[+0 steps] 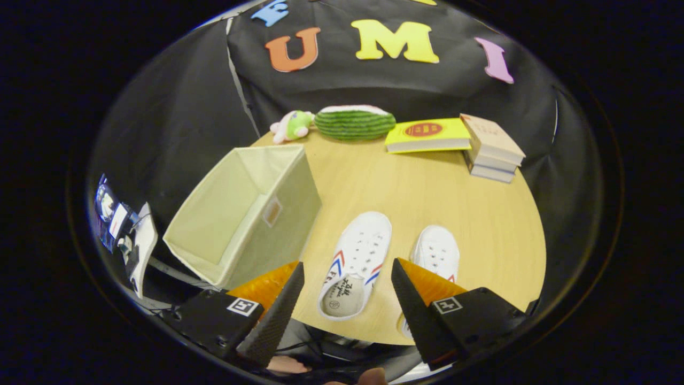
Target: Open the storage box then place both shoes into the box .Put the left shoe in first, then the right shoe, with the right side of both shoes facing outward in a uniform manner.
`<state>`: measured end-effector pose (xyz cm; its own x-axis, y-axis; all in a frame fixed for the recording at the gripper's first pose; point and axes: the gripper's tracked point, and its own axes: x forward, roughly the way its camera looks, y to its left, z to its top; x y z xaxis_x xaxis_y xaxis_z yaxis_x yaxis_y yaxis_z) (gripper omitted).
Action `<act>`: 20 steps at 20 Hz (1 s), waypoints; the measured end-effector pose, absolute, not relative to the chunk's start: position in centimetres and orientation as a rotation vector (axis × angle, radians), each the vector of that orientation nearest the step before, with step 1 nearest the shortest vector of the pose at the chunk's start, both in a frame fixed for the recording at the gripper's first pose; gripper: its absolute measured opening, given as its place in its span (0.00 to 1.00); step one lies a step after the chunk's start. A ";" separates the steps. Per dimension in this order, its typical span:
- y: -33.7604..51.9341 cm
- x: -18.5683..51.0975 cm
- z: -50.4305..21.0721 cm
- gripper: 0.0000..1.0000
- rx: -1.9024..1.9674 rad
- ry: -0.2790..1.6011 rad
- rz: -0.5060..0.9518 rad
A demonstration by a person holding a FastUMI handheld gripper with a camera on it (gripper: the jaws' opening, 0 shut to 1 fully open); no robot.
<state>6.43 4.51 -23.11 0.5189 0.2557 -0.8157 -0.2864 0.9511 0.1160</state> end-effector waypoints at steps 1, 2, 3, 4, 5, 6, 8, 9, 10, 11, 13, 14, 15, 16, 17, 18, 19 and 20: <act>4.0 6.9 -24.5 1.00 -0.023 1.008 0.303; 3.5 7.2 -25.7 1.00 -0.012 1.043 0.291; 3.4 7.5 -26.7 1.00 0.001 1.066 0.278; 3.1 7.9 -27.7 1.00 0.005 1.091 0.277; 2.9 8.2 -28.5 1.00 0.013 1.110 0.269; 2.7 8.4 -29.4 0.99 0.020 1.130 0.261; 2.6 8.6 -31.0 0.92 0.024 1.179 0.261; 2.7 8.5 -31.9 0.90 0.024 1.205 0.269; 2.8 8.3 -32.8 0.83 0.030 1.230 0.267; 3.1 8.2 -33.7 0.80 0.041 1.253 0.273; 3.9 8.0 -34.5 0.66 0.094 1.282 0.292; 4.5 7.9 -34.4 0.59 0.141 1.289 0.304; 4.5 8.1 -34.2 0.52 0.176 1.293 0.277; 4.5 8.0 -34.5 0.34 0.205 1.302 0.266; 4.6 8.0 -34.3 0.28 0.232 1.300 0.255; 4.5 8.1 -34.1 0.23 0.262 1.297 0.243; 4.5 8.1 -34.2 0.19 0.291 1.293 0.234; 4.5 8.0 -34.1 0.09 0.318 1.288 0.234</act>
<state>8.03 4.50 -34.09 0.2654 0.3452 -0.9002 0.0058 0.9331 0.3596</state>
